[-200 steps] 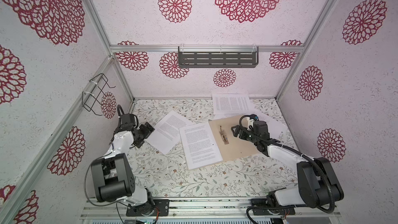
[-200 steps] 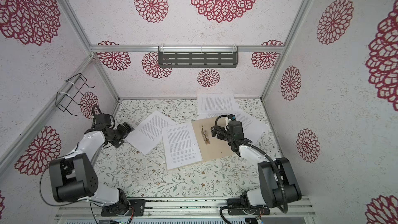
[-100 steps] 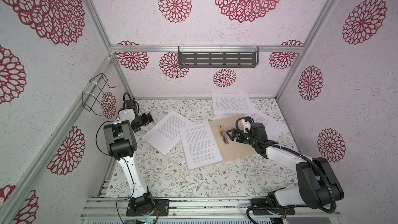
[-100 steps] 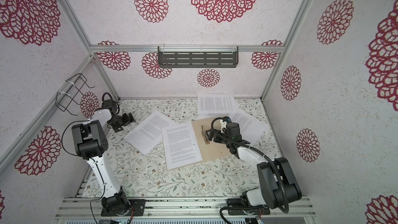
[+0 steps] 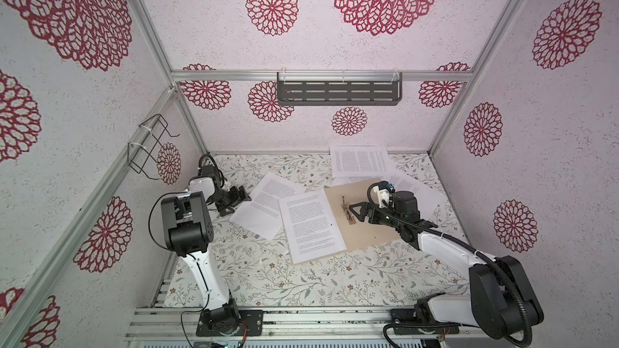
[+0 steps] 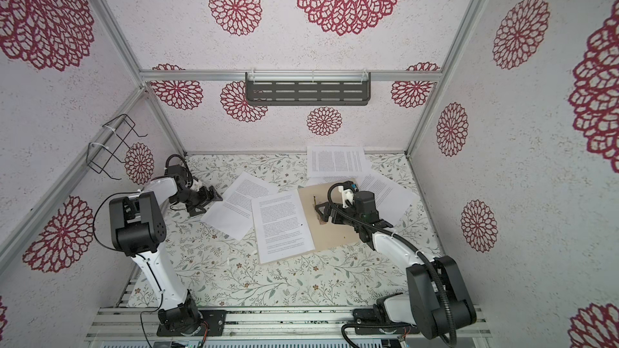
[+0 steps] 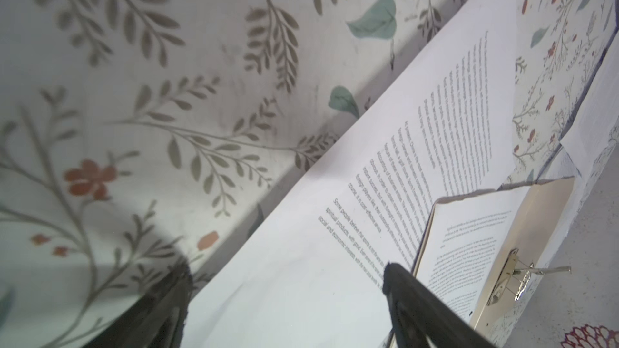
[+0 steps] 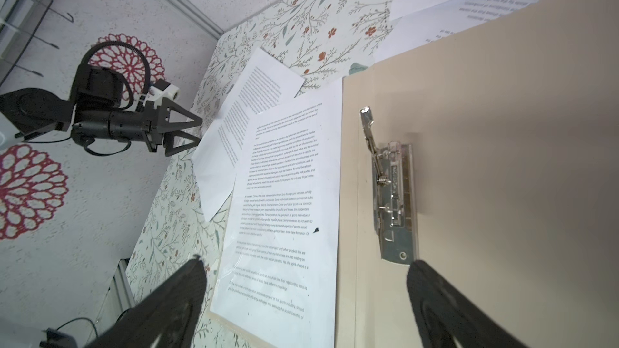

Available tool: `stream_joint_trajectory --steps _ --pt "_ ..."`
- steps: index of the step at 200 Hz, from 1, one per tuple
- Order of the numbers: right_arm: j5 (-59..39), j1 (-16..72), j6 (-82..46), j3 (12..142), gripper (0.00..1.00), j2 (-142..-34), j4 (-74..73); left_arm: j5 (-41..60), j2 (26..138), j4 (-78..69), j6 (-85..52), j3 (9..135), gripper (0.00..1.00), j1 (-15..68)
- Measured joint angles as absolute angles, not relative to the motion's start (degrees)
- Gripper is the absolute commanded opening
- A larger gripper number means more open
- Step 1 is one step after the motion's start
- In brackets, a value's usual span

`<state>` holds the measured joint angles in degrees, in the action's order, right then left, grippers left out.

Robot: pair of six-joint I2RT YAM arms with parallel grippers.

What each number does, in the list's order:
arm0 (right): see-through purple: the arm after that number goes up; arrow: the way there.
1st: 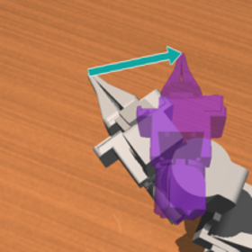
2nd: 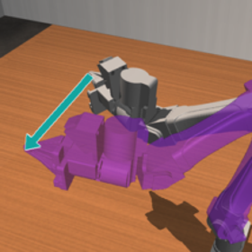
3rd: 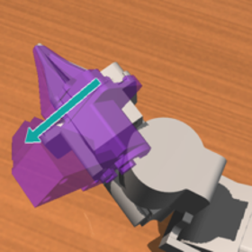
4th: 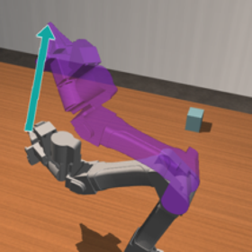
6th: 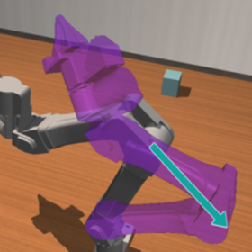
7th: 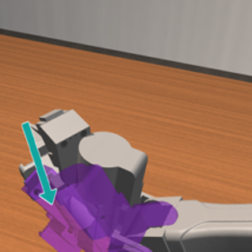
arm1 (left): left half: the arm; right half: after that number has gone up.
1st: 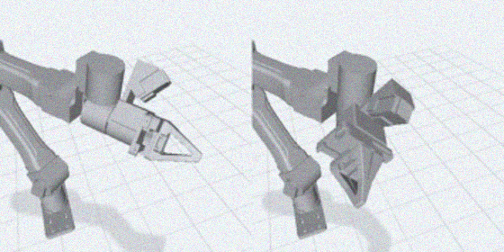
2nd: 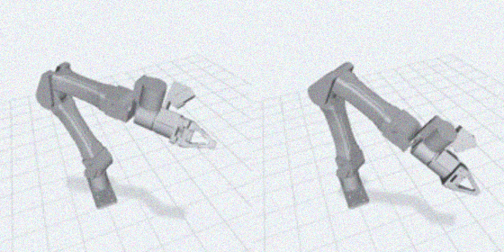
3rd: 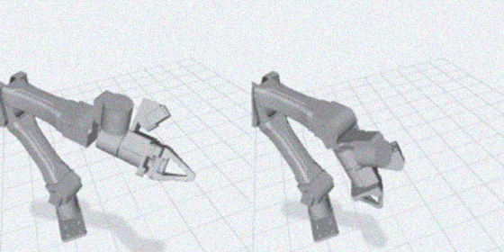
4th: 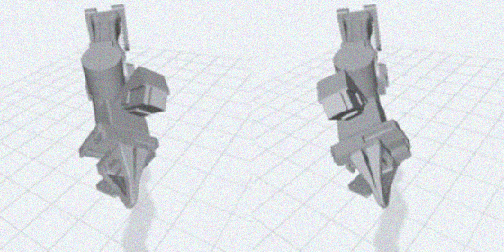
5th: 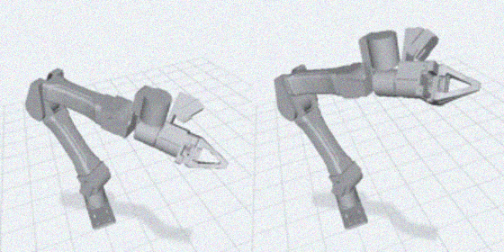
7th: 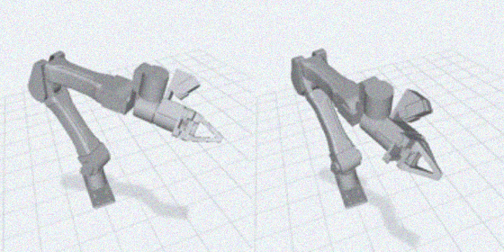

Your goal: Put the files into the folder

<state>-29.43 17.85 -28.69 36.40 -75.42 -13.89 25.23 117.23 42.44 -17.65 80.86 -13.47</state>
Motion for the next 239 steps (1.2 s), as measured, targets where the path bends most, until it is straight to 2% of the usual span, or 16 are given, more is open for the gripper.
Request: stream_joint_trajectory --steps 43,73,108,155,211,239 --pt "-34.3 18.1 -30.1 34.2 0.97 -75.5 -16.0 31.5 113.3 39.0 -22.3 73.5 0.84 -12.8" --pt "-36.5 18.4 -31.7 33.1 0.97 -76.3 -18.2 35.6 112.8 36.3 -25.2 71.1 0.77 -11.6" --pt "-37.3 19.3 -32.6 33.1 0.97 -76.3 -19.3 36.7 112.8 34.5 -27.0 70.0 0.71 -8.8" --pt "-36.1 21.5 -32.6 33.0 0.97 -74.7 -19.7 38.6 112.8 32.9 -27.0 68.7 0.58 -7.4" --pt "-34.5 22.3 -33.3 32.3 0.96 -75.1 -22.8 43.5 111.4 29.6 -28.1 67.0 0.55 -6.0" --pt "-34.3 22.7 -34.2 32.4 0.96 -77.2 -24.6 42.4 110.5 30.3 -27.7 67.8 0.54 -3.9"
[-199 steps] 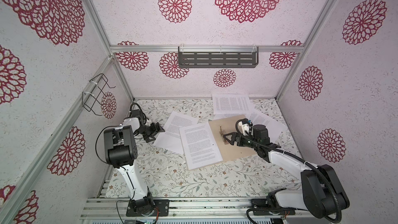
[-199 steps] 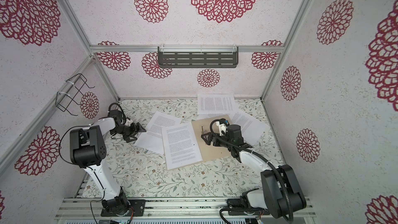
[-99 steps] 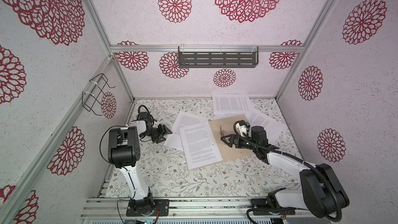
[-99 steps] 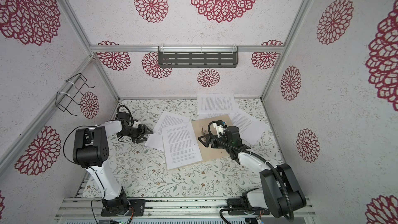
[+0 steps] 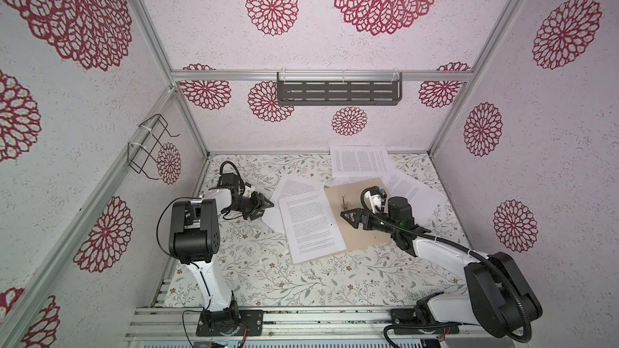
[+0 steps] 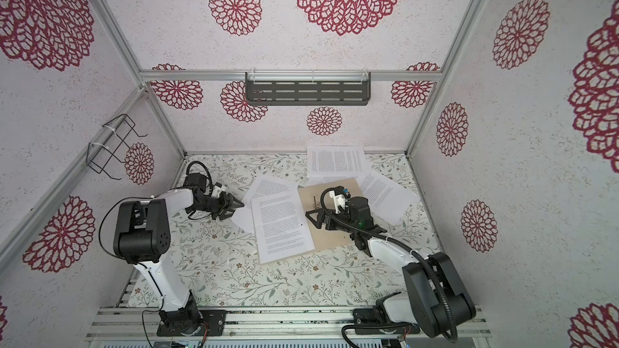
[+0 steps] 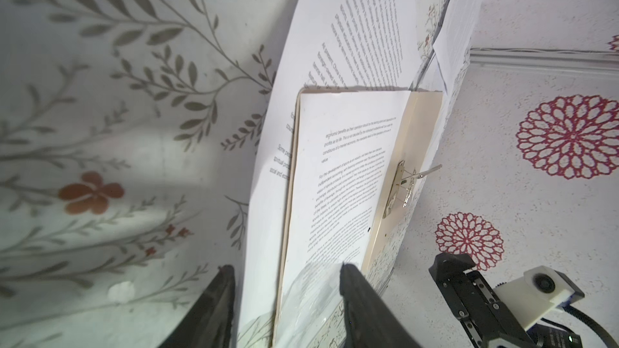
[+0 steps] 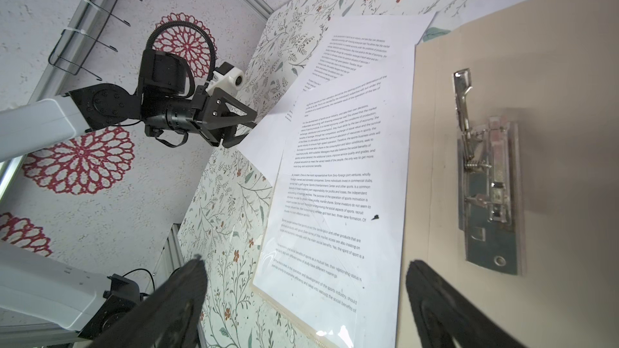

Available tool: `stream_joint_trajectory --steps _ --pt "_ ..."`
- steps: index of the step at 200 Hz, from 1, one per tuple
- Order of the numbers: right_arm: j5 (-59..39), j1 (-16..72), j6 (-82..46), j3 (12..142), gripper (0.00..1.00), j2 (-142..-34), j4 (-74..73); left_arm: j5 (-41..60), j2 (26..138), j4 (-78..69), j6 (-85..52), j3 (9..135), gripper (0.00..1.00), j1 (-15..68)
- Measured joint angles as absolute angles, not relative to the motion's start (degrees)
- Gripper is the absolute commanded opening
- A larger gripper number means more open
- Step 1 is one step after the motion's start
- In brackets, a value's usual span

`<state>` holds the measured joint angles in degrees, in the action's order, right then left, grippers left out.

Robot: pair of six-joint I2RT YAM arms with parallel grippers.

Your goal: Put the files into the folder

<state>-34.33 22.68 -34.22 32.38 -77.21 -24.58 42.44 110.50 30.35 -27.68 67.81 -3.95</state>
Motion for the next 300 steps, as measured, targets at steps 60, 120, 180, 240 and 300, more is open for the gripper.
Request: stream_joint_trajectory --steps 60,120,180,240,300 --pt "-34.3 23.1 -34.6 33.3 0.97 -79.9 -24.8 35.4 110.5 32.3 -27.2 68.8 0.30 -1.3" --pt "-29.9 23.0 -31.7 37.4 0.99 -79.0 -17.5 33.2 109.7 32.2 -30.6 68.2 0.00 -2.1" --pt "-15.6 22.4 -23.1 44.9 0.92 -79.8 -2.0 30.0 88.1 36.7 -32.5 62.7 0.00 -8.6" --pt "-11.7 24.5 -17.7 55.7 0.88 -92.5 3.7 22.1 64.4 46.2 -28.6 66.1 0.00 -10.1" --pt "-9.7 26.9 -17.0 59.6 0.87 -102.3 3.8 26.3 63.1 48.8 -28.5 73.6 0.00 -9.7"
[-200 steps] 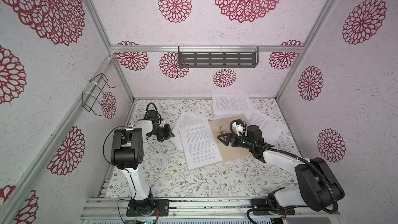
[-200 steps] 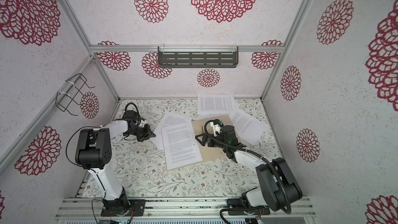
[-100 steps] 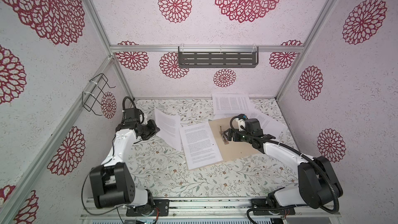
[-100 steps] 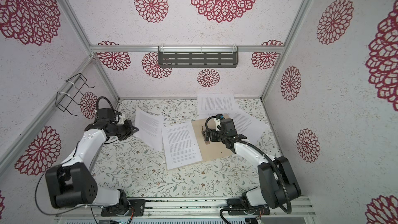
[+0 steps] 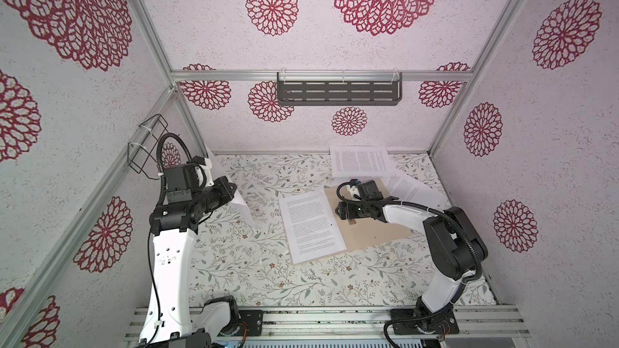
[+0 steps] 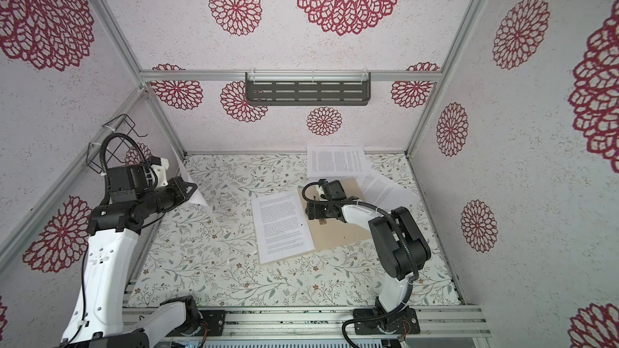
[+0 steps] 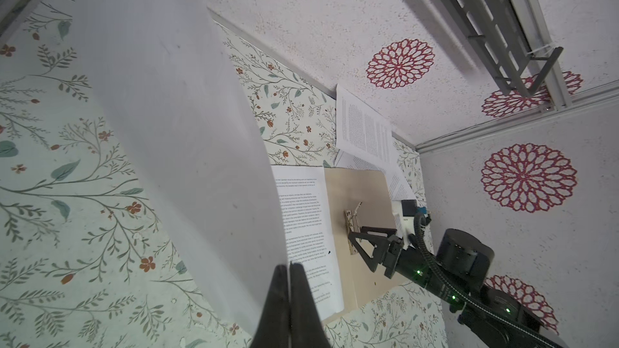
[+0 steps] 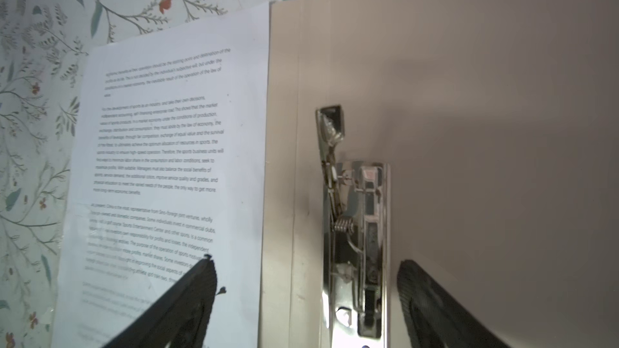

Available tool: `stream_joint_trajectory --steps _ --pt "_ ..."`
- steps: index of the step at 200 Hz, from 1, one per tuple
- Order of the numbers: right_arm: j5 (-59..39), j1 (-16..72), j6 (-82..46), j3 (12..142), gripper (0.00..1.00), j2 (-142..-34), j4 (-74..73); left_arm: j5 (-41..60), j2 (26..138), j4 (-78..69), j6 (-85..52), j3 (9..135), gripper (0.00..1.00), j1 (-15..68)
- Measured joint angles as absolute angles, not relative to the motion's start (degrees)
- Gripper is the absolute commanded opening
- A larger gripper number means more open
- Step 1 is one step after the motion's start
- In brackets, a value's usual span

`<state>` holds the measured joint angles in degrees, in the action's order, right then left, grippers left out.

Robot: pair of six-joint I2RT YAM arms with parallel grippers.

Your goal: Put the files into the folder

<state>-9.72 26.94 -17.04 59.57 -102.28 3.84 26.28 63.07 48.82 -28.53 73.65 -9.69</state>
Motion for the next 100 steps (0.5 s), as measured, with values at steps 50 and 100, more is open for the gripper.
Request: stream_joint_trajectory --steps 50,100 --pt "-7.6 28.0 -16.6 60.7 0.83 -105.3 3.7 27.8 65.3 48.0 -30.3 76.8 0.00 -7.7" --pt "-7.3 32.5 -19.1 60.1 0.77 -105.3 1.6 27.7 70.0 45.0 -32.6 78.6 0.00 -6.0"
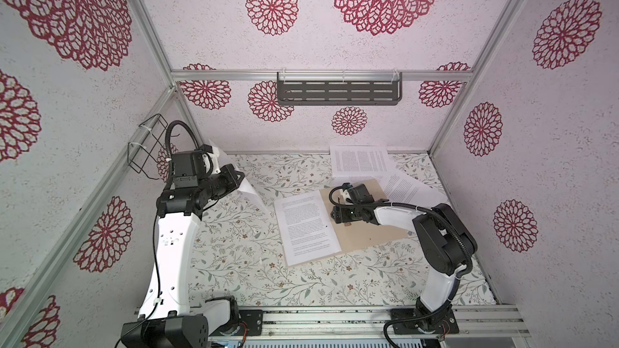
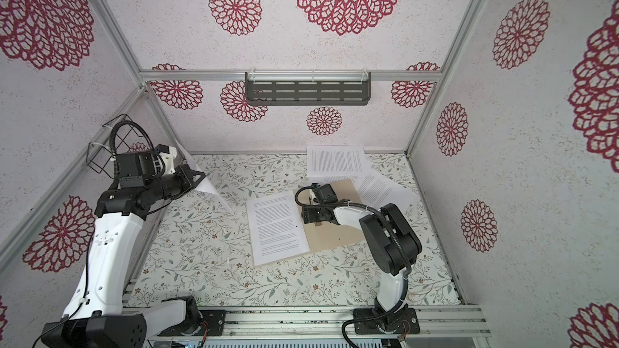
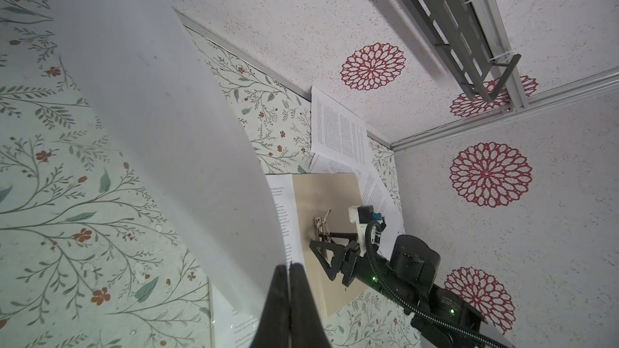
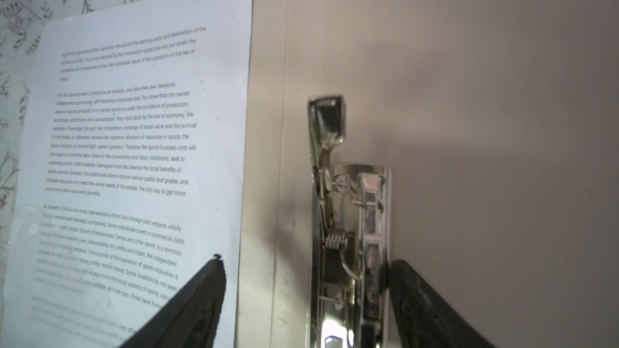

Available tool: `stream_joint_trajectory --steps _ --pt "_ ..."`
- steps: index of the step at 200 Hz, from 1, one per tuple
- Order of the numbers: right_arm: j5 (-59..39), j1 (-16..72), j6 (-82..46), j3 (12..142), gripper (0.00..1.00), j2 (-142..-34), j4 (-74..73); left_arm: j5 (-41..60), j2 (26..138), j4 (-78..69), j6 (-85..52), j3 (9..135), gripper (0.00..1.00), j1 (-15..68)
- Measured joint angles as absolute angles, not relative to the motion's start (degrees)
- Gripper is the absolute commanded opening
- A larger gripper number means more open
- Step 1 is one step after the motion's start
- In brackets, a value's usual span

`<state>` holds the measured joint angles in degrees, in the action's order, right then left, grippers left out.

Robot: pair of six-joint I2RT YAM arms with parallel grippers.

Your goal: Put the files into the folder

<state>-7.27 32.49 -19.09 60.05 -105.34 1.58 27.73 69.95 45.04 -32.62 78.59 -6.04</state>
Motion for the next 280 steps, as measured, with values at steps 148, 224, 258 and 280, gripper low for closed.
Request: stream_joint_trajectory --steps 148,224,258,280 --pt "-4.4 45.1 -35.4 61.3 0.99 -103.4 -5.5 27.3 78.0 40.8 -36.1 86.0 0.00 7.0" --pt "-5.3 18.3 -34.5 43.0 0.99 -80.1 -9.0 24.9 94.5 32.4 -42.3 96.2 0.00 32.2" --pt "-6.0 14.5 -34.5 37.6 0.99 -75.0 -9.4 25.8 102.8 30.6 -43.8 103.6 0.00 39.4" --pt "-7.3 13.1 -34.6 34.9 0.99 -72.5 -10.5 26.1 103.8 30.2 -44.6 103.3 0.00 41.6"
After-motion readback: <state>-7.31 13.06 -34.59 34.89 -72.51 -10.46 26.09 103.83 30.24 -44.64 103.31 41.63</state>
